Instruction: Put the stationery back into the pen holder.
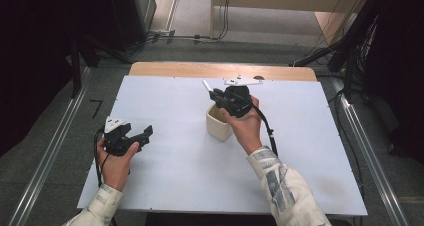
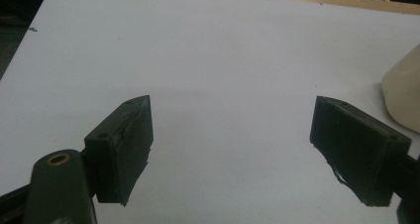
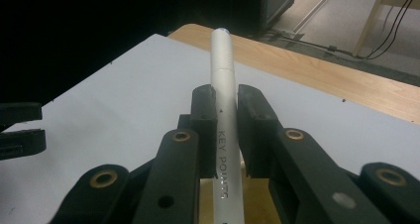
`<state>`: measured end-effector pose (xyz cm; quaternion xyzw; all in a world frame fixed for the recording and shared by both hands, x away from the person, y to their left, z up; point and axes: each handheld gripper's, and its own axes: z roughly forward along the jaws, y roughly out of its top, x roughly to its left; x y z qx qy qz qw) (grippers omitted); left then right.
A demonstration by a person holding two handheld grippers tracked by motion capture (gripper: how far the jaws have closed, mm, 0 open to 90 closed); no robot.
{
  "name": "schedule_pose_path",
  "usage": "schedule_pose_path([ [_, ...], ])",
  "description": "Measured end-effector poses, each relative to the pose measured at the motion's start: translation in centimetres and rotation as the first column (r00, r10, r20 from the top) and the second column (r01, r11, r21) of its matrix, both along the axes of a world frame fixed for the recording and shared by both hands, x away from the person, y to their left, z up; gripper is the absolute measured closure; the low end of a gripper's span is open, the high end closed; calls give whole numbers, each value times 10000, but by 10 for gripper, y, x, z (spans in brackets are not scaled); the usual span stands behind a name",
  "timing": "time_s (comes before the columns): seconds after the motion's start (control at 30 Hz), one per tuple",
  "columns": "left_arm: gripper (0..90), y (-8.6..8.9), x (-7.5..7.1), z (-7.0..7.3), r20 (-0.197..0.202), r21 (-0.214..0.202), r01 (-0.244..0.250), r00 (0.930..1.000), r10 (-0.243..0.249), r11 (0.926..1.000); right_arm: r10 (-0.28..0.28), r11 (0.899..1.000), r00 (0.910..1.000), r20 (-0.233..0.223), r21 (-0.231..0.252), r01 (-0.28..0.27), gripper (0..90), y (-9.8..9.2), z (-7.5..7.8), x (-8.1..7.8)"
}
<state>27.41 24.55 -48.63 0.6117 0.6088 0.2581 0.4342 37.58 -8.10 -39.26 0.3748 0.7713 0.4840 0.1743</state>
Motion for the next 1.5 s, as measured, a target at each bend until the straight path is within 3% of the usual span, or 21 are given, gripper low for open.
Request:
schedule_pose_path([
  [0.77, 179, 1, 0, 0, 6, 16, 19, 10000, -19, 10000, -151, 9996, 9999, 19, 258, 150, 763, 6, -7, 15],
  [1.23, 179, 1, 0, 0, 9, 14, 16, 10000, -16, 10000, -195, 9993, 9998, -23, 308, 196, 762, 4, -8, 16],
  [1.5, 179, 1, 0, 0, 34, 3, 16, 10000, -16, 10000, -186, 9991, 9998, 38, 392, 185, 762, -6, -11, 10],
])
